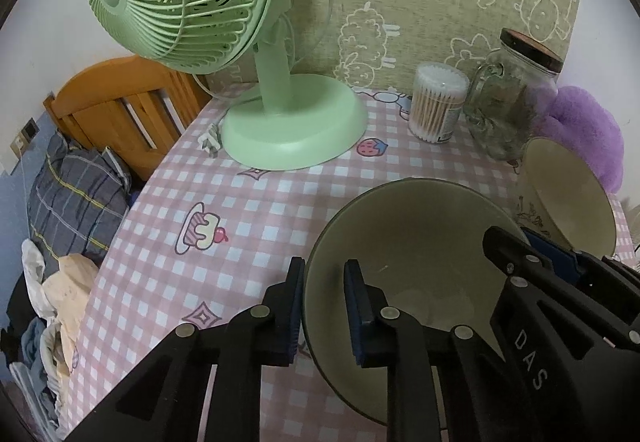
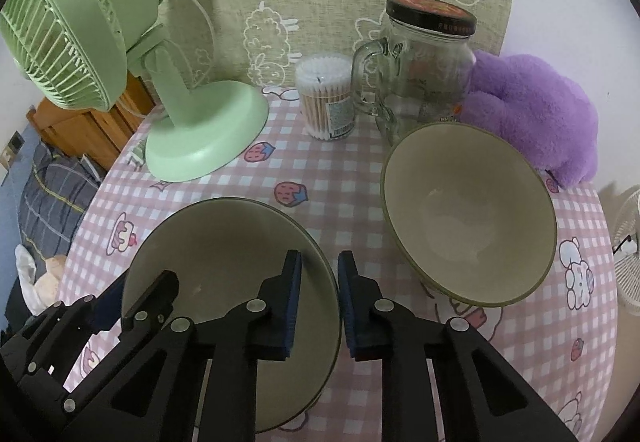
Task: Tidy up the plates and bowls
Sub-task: 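Lift the green-rimmed bowl with both grippers and carry it toward the plates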
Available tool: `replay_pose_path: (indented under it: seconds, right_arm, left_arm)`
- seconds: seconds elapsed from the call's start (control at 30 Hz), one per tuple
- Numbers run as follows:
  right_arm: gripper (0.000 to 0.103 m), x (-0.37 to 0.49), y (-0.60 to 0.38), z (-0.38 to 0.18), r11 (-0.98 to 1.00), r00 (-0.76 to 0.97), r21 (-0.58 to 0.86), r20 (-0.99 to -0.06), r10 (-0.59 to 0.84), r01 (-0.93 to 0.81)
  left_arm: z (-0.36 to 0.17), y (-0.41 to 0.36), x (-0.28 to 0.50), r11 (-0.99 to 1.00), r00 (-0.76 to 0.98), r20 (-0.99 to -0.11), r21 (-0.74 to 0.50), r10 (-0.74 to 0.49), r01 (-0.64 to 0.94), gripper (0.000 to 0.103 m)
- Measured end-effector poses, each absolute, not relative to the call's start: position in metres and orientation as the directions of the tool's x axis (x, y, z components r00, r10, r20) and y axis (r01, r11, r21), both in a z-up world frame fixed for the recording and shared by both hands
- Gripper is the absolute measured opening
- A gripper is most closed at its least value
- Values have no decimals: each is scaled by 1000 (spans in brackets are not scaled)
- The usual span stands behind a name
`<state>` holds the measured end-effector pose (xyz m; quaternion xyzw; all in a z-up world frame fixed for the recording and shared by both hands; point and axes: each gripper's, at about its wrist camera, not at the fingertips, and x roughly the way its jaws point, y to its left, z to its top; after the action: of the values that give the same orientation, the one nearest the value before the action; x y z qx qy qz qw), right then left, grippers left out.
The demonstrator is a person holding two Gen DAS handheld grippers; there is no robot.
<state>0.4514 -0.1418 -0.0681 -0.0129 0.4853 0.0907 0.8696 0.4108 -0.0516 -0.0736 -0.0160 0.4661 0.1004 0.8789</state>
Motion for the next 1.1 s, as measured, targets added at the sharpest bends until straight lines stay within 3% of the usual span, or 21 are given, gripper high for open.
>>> replay_pose_path:
  seconds: [0.43, 1.1]
  right_arm:
    - [21, 433, -144, -53, 992, 519, 42, -849, 99, -121]
    - [20, 336, -142, 23, 1000, 589, 8, -808, 7, 0]
  left_arm:
    - [-65, -55, 399, 987, 545, -827, 62, 134, -148, 15]
    - [6, -49, 317, 999, 616, -787, 22, 36, -30, 15]
